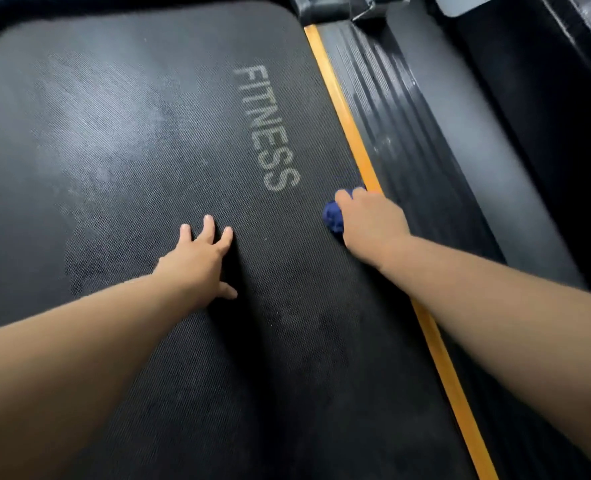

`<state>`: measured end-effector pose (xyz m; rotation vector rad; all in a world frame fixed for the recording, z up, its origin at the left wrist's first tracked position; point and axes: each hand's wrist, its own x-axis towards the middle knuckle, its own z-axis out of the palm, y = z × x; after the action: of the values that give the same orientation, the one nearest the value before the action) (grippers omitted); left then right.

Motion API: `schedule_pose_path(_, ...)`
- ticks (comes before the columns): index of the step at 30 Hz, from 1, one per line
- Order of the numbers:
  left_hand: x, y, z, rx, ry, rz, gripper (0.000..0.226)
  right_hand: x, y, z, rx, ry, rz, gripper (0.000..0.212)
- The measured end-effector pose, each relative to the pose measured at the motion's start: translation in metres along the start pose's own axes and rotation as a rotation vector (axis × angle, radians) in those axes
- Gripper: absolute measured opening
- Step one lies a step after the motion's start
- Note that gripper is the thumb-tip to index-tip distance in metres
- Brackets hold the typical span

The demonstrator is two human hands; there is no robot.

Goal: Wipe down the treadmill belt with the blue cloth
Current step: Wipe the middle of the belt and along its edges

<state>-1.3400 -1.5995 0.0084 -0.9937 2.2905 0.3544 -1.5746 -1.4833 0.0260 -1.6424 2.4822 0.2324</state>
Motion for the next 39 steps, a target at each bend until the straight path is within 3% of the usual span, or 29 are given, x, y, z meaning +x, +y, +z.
schedule_pose_path(3,0.002,-0.002,0.001,-0.021,0.013,0.021,0.113,-0.034,-0.002,-0.003,0.029,-0.114,0.029,0.026)
schedule_pose_path(6,0.003,-0.003,0.002,-0.050,0.039,0.027,0.113,-0.061,-0.005,-0.003,0.132,-0.209,-0.060,0.021)
schedule_pose_path(9,0.001,-0.005,0.002,-0.060,0.061,0.033,0.113,-0.036,0.005,0.001,0.220,-0.026,-0.157,0.029)
schedule_pose_path(11,-0.002,-0.006,0.002,-0.064,0.084,0.044,0.112,-0.004,0.002,0.002,0.296,0.107,-0.019,0.038)
schedule_pose_path(14,-0.009,-0.012,0.003,-0.071,0.111,0.058,0.107,0.019,-0.027,0.004,0.261,0.064,0.195,0.045)
schedule_pose_path(16,-0.014,-0.021,0.003,-0.049,0.158,0.008,0.107,0.000,-0.050,0.008,0.232,0.047,0.093,0.047)
schedule_pose_path(19,-0.023,-0.043,0.004,-0.108,0.140,-0.146,0.112,-0.049,-0.069,0.026,0.315,-0.045,-0.206,0.042)
schedule_pose_path(22,-0.026,-0.055,0.015,-0.131,0.088,-0.140,0.114,-0.051,-0.056,0.032,0.300,-0.041,-0.449,0.039)
schedule_pose_path(23,-0.023,-0.055,0.017,-0.122,0.106,-0.133,0.114,-0.038,-0.049,0.032,0.276,0.015,-0.438,0.038)
schedule_pose_path(25,-0.020,-0.058,0.017,-0.098,0.135,-0.135,0.113,-0.003,-0.036,0.028,0.275,0.141,-0.234,0.040)
schedule_pose_path(27,-0.021,-0.063,0.020,-0.078,0.148,-0.130,0.112,0.023,-0.038,0.023,0.315,0.148,0.055,0.038)
schedule_pose_path(29,-0.022,-0.065,0.024,-0.048,0.158,-0.113,0.111,0.022,-0.057,0.018,0.307,0.147,0.182,0.032)
schedule_pose_path(31,-0.025,-0.063,0.021,-0.037,0.157,-0.109,0.109,-0.001,-0.083,0.018,0.330,0.086,0.092,0.031)
schedule_pose_path(36,-0.036,-0.074,0.003,-0.008,0.173,-0.084,0.100,-0.048,-0.109,0.033,0.426,-0.055,-0.497,0.042)
schedule_pose_path(39,-0.037,-0.080,0.020,-0.060,0.134,-0.155,0.099,-0.010,-0.088,0.032,0.406,0.068,-0.389,0.050)
